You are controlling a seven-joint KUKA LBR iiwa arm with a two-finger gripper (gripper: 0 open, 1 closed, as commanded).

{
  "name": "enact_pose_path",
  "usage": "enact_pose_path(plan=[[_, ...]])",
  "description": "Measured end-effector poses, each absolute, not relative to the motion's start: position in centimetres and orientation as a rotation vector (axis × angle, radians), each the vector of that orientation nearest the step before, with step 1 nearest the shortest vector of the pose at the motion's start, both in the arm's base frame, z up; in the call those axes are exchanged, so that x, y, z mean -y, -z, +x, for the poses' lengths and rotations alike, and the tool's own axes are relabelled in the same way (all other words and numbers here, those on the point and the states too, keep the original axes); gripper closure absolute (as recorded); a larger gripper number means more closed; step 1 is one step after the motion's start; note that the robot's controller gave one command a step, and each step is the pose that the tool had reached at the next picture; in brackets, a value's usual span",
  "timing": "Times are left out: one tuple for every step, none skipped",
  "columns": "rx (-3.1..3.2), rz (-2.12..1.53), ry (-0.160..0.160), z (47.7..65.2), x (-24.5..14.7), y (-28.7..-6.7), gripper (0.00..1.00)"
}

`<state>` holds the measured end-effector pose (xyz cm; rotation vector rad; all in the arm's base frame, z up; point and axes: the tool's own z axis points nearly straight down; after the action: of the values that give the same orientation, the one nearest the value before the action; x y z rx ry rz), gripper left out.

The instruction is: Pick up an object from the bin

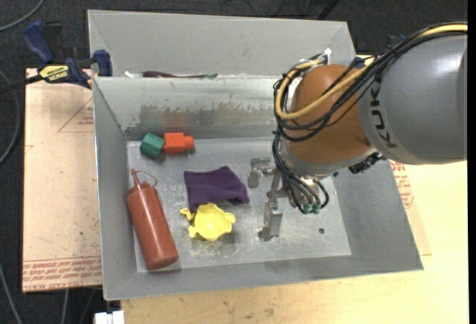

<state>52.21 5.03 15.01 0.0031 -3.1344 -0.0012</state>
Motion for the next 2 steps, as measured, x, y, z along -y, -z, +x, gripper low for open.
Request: enact_pose_path(plan=[[3.142,0.001,0.002,52.4,-5.0,-15.5,0.0],[3.146,-0.076,0.0,53.3,-6.1,-14.2,0.0]])
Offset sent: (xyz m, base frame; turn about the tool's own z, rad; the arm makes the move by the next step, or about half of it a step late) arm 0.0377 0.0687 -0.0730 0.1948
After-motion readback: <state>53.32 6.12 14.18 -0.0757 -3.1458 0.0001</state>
